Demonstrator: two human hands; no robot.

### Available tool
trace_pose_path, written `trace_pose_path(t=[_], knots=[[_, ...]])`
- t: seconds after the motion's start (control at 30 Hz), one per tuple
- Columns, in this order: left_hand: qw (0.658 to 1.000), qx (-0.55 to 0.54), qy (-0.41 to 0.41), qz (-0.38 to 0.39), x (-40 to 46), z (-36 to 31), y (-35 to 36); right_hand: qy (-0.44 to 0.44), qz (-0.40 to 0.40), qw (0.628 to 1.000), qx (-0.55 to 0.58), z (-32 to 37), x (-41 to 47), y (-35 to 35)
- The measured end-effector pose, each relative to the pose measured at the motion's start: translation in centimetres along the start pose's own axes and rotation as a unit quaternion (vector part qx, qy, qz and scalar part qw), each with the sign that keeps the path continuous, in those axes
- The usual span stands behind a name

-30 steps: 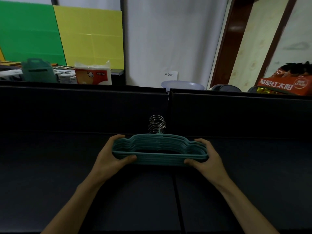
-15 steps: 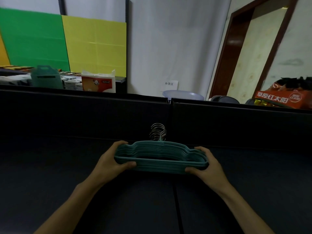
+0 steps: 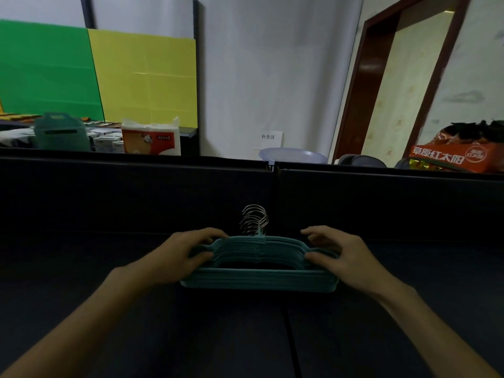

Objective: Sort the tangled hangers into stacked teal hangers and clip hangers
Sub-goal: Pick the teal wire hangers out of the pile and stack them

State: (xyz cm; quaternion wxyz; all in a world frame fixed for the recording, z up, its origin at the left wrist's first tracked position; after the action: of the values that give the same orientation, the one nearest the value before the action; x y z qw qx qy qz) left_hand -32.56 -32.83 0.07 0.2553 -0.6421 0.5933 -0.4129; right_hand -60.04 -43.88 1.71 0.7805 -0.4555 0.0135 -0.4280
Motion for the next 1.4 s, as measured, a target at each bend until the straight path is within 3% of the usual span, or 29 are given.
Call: trace_pose_path(t=[0.17, 0.4, 0.63, 1.07, 1.4], knots=[[0.983, 0.113, -0.036, 0.138, 2.5, 1.1, 1.0, -0.022, 0.135, 0.976, -0.167, -0.4, 2.4, 1.5], [0.958, 0.193, -0.079, 0.198, 4.2, 2.0, 1.4, 0.011, 0.253, 0.934, -0.253, -1.9, 4.4, 3.0], [0.960, 0.193, -0.040, 0.197, 4.8, 1.4, 1.0, -0.024, 0.253, 0.914, -0.318, -1.8, 5.7, 3.3], [0.945, 0.222, -0.060, 0.234, 5.2, 2.3, 1.0, -0.005, 0.284, 0.902, -0.324, -2.2, 6.3, 3.3], [0.960, 0.176, -0.078, 0.206, 4.9, 2.8, 0.7, -0.028, 0.264, 0.920, -0.288, -1.8, 6.1, 2.8]])
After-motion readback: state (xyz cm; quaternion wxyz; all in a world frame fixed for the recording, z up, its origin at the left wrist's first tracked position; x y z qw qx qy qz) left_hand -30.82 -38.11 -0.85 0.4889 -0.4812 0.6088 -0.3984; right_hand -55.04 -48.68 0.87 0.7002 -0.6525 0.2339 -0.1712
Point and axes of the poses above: each hand's wrist, its own x-axis towards the middle knuckle, its own y-axis out of the palm, z = x × y, the point moved 6 cm from there along x, towards the middle knuckle, and after that the axes turned 3 degrees about -x, right-handed, at the moved point
